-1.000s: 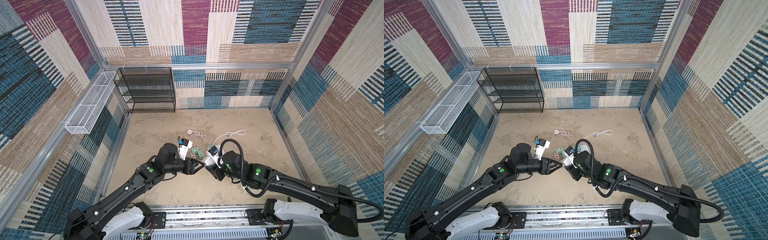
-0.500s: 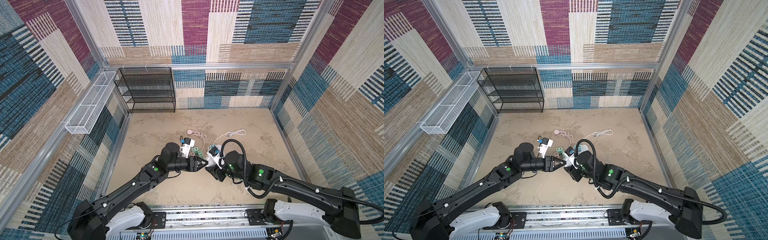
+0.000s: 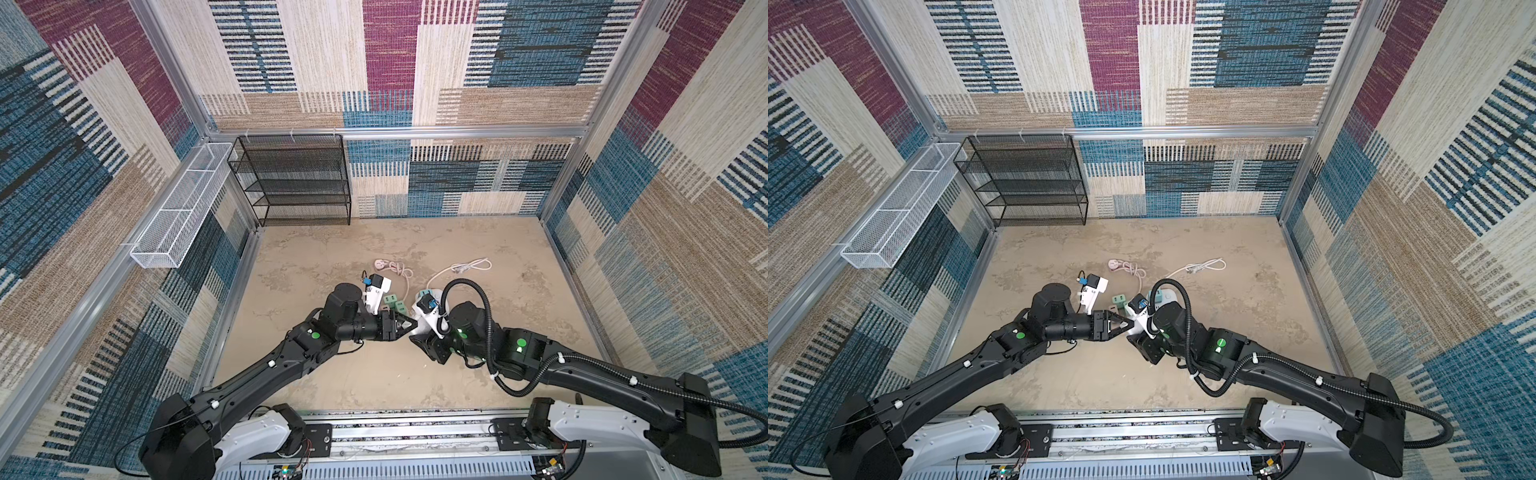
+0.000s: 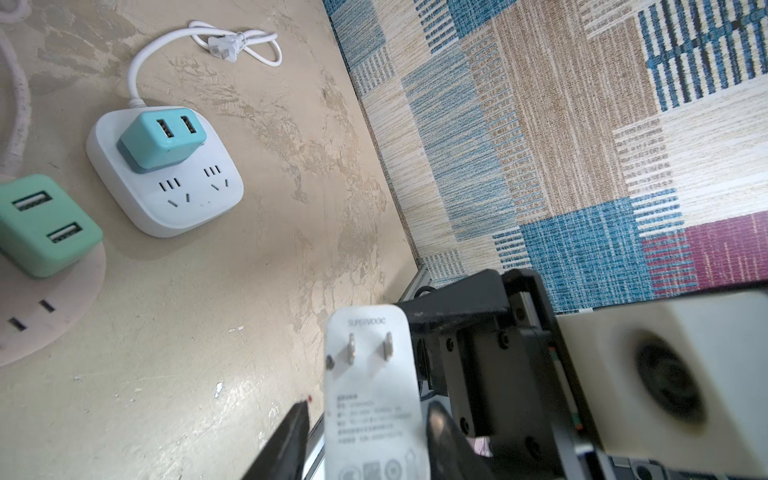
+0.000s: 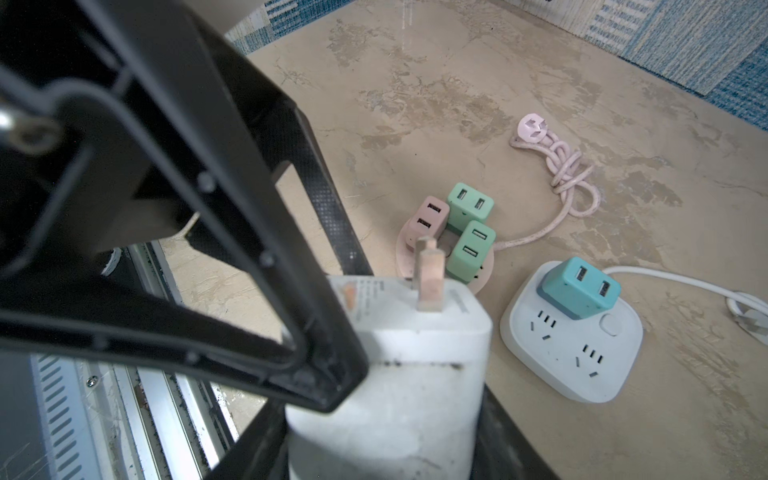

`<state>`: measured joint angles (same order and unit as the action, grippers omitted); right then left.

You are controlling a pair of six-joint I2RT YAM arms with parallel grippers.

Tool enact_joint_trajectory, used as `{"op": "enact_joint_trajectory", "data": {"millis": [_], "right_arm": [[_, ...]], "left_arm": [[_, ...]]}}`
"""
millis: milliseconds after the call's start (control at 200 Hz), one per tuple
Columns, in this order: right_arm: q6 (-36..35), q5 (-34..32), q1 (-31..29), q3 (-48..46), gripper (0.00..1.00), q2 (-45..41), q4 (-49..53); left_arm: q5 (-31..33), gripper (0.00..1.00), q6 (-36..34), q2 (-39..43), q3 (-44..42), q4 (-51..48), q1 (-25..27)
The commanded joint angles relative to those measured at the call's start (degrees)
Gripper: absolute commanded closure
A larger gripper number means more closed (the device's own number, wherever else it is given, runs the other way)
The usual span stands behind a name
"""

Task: Insert the plug

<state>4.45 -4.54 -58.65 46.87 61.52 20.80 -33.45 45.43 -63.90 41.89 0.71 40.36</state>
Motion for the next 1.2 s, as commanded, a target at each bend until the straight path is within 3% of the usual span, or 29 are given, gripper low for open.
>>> {"op": "enact_joint_trajectory", "data": {"millis": [0, 396, 501, 561, 631, 746, 836, 1027, 1197], "right_arm": [[-0.40, 0.02, -0.20, 0.85, 1.00, 0.45, -2.86], [-1.10, -1.00, -0.22, 1.71, 1.00, 2.07, -4.53], [-0.98, -0.90, -0.21, 1.85, 1.00, 2.47, -4.78], [-0.57, -1.61, -0.22, 1.69, 1.00, 2.38, -5.30], [0.24, -3.07, -0.16, 1.73, 0.82, 2.13, -5.98], [2.21, -4.78, -0.20, 1.97, 0.38, 1.86, -6.35], [4.09, -6.44, -0.12, 2.17, 0.19, 1.21, -5.95], [11.34, -7.29, 2.67, 2.61, 0.13, -2.68, -6.82], [25.27, 0.96, 11.04, 2.57, 0.18, -3.79, -11.16]], "left_arm": [[-0.22, 0.51, -0.06, -0.42, 0.68, 0.28, -0.02], [-0.47, 0.63, -0.05, -1.82, 0.89, 0.26, -0.02], [-0.31, 0.76, -0.14, -1.98, 0.78, 0.33, -0.02], [-0.27, 0.98, -0.12, -2.04, 0.63, 0.35, -0.02], [-0.26, 1.00, 0.00, -1.98, 0.27, 0.65, -0.02], [2.42, 1.00, 0.96, -0.91, -1.57, 2.21, -0.48], [4.48, 1.00, 2.37, 1.30, -3.82, 3.15, -2.24], [7.08, 1.00, 8.30, 8.95, -9.37, 6.47, -10.65], [5.77, 1.00, 16.86, 12.73, -13.77, 16.09, -17.13]]}}
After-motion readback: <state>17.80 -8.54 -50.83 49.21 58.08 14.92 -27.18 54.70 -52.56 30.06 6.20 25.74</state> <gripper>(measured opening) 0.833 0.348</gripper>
